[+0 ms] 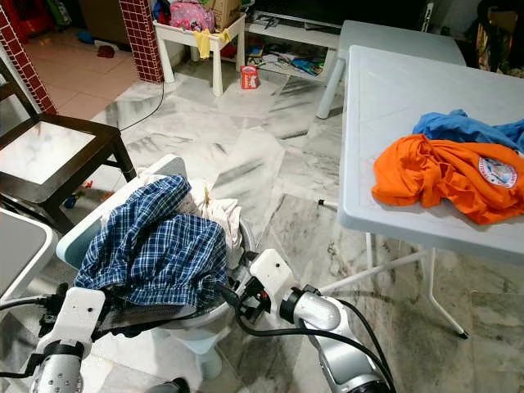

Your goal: Hang hanger

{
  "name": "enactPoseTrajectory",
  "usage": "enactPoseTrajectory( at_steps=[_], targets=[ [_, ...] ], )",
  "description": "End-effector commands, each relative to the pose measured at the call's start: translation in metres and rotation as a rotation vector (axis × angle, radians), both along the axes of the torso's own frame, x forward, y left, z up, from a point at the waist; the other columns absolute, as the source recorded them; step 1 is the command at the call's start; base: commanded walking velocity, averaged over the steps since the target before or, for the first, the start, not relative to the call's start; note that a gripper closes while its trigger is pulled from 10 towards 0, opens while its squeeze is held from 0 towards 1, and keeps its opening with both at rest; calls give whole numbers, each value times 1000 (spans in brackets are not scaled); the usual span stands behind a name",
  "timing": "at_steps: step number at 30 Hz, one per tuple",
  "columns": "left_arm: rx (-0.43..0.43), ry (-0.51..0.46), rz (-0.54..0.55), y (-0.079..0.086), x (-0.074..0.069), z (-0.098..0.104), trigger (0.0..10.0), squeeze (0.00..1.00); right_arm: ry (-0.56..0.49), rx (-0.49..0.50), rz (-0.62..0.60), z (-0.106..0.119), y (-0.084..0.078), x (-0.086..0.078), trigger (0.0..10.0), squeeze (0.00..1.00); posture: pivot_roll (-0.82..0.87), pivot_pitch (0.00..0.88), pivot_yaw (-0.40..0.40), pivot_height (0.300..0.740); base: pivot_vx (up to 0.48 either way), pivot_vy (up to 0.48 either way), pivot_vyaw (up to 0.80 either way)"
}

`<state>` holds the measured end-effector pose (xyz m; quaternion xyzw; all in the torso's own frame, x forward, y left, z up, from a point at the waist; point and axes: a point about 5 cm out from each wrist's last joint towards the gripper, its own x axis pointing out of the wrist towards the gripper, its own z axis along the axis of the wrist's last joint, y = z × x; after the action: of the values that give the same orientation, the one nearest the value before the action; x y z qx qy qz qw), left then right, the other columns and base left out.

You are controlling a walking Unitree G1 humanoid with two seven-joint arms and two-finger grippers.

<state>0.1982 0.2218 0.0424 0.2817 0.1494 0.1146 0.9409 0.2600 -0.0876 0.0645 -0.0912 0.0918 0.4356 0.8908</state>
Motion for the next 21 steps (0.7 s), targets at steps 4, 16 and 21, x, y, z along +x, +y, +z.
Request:
enactPoseTrajectory(
  at_steps=[4,16,21],
  targets=[
    [9,-32,-28,1,10,7,10000,1000,5,-16,-1,-2,-1,2,10000,0,51,115,-65,740,0,0,0],
    [40,-80,-140,-15,26,20,10000,1000,-4,-16,-7,-3,0,4,10000,0,49,106,-56,740,0,0,0],
    [57,3,-177,-13,8,9,10000,1000,-3,-14,-6,-3,0,4,10000,0,58,100,-53,740,0,0,0]
  ],
)
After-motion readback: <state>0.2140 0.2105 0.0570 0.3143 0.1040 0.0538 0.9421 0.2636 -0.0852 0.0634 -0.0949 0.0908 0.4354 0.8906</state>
